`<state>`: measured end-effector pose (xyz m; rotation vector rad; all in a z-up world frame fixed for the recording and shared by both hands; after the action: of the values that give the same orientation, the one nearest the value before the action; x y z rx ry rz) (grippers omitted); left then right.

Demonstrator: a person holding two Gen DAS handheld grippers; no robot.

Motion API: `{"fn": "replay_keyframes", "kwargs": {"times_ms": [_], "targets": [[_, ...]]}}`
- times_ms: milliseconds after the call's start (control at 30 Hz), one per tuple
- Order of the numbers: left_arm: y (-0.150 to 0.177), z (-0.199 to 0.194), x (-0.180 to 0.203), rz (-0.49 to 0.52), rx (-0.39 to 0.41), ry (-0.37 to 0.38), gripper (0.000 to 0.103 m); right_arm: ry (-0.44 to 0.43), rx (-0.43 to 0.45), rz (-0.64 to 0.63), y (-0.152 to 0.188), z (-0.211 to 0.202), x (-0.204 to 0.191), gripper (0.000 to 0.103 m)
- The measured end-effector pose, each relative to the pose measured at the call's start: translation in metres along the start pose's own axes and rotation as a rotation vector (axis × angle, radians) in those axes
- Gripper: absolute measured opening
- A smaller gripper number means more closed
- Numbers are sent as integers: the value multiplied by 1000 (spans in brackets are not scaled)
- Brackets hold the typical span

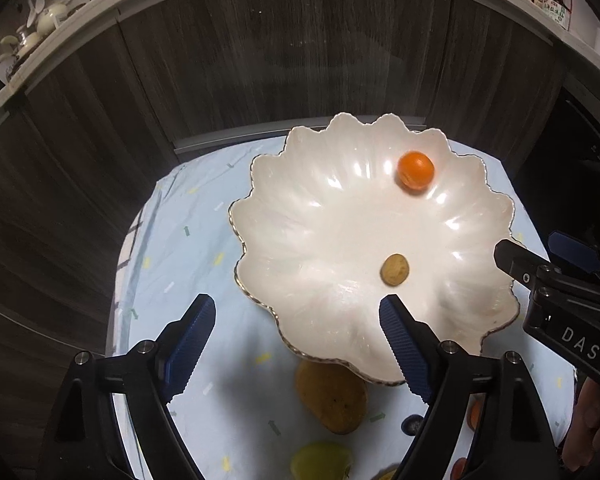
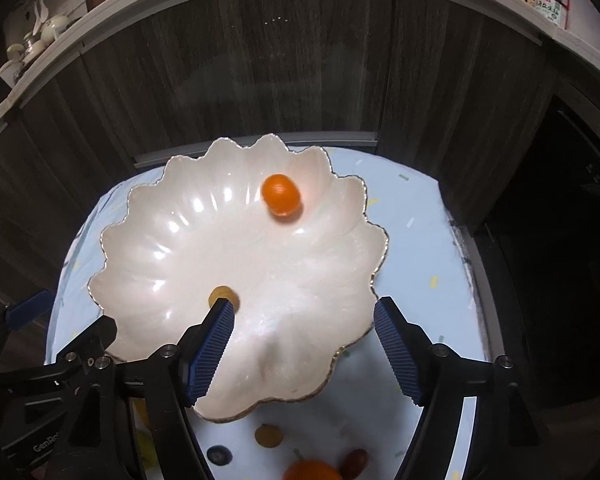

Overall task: Organize fruits
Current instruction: 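Withdraw both open tools from the bowl back toward the remaining fruits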

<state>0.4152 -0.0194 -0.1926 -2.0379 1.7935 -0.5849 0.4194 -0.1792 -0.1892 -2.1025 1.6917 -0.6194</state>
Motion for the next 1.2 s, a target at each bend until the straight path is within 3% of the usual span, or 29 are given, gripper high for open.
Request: {"fn": "replay_keyframes", "kwargs": {"times_ms": [633, 1200], "targets": [[11, -56, 6, 12, 52, 16, 85, 32, 50, 19, 14, -54, 6, 73], [31, -84, 5, 20, 72, 15, 85, 39, 73, 18, 33, -82, 4, 73]]}}
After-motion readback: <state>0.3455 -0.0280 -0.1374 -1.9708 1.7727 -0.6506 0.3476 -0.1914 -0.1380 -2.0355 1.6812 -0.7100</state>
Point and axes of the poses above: each gripper's, at about its wrist camera, not at the fingertips, and z roughly the way its jaws point, x to its right, y to its underside, the point moved 9 cm from there along z, roughly the way its jaws point, and after that the axes turned 15 degrees about -z, right-handed, at the moved point
